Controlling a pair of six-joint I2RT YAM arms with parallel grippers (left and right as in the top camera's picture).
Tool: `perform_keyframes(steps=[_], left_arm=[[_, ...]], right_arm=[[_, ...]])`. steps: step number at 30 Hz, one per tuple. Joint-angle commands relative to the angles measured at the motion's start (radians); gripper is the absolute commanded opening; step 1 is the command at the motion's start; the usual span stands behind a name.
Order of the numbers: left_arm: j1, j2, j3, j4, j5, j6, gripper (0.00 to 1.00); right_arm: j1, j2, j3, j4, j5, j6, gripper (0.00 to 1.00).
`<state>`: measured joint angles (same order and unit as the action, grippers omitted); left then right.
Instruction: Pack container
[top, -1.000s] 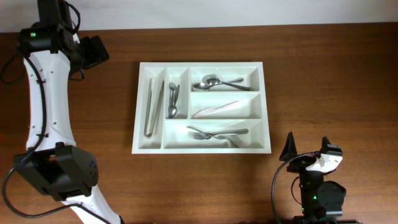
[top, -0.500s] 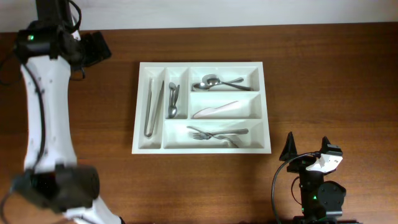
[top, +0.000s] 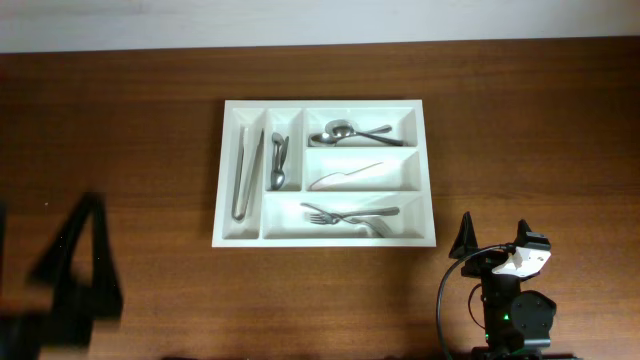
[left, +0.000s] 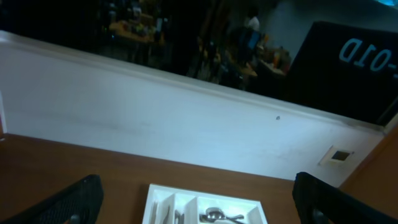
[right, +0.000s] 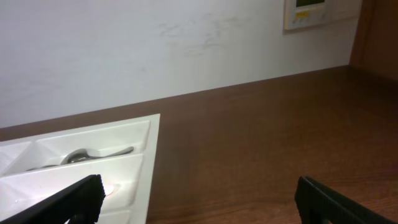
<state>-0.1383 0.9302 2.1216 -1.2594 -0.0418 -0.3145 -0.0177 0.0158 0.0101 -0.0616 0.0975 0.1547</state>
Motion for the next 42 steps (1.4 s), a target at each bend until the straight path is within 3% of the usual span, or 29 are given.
perform_keyframes(steps=[1, 6, 13, 21, 25, 33, 42], left_arm=[[-0.005, -0.125, -0.142, -0.016, -0.045, 0.005, 0.99], [-0.002, -0.385, -0.451, 0.025, -0.134, 0.005, 0.99], [0.064, -0.699, -1.036, 0.302, -0.191, 0.005, 0.99], [0.097, -0.775, -1.474, 0.581, -0.187, 0.005, 0.99], [0.097, -0.775, -1.677, 0.806, -0.183, 0.005, 0.99], [0.097, -0.775, -1.918, 1.130, -0.183, 0.005, 0.99], [0.098, -0.775, -2.034, 1.223, -0.184, 0.013, 0.99]], right_arm=[[0.005, -0.010, -0.005, -0.008, 0.019, 0.004, 0.99], [0.005, -0.010, -0.005, -0.008, 0.019, 0.004, 0.99], [0.005, -0.010, -0.005, -0.008, 0.019, 0.004, 0.99], [0.005, -0.010, -0.005, -0.008, 0.019, 0.004, 0.99], [0.005, -0.010, -0.005, -0.008, 0.019, 0.004, 0.99], [0.005, -0.010, -0.005, -0.008, 0.019, 0.004, 0.99], [0.005, -0.010, -0.005, -0.008, 0.019, 0.004, 0.99]])
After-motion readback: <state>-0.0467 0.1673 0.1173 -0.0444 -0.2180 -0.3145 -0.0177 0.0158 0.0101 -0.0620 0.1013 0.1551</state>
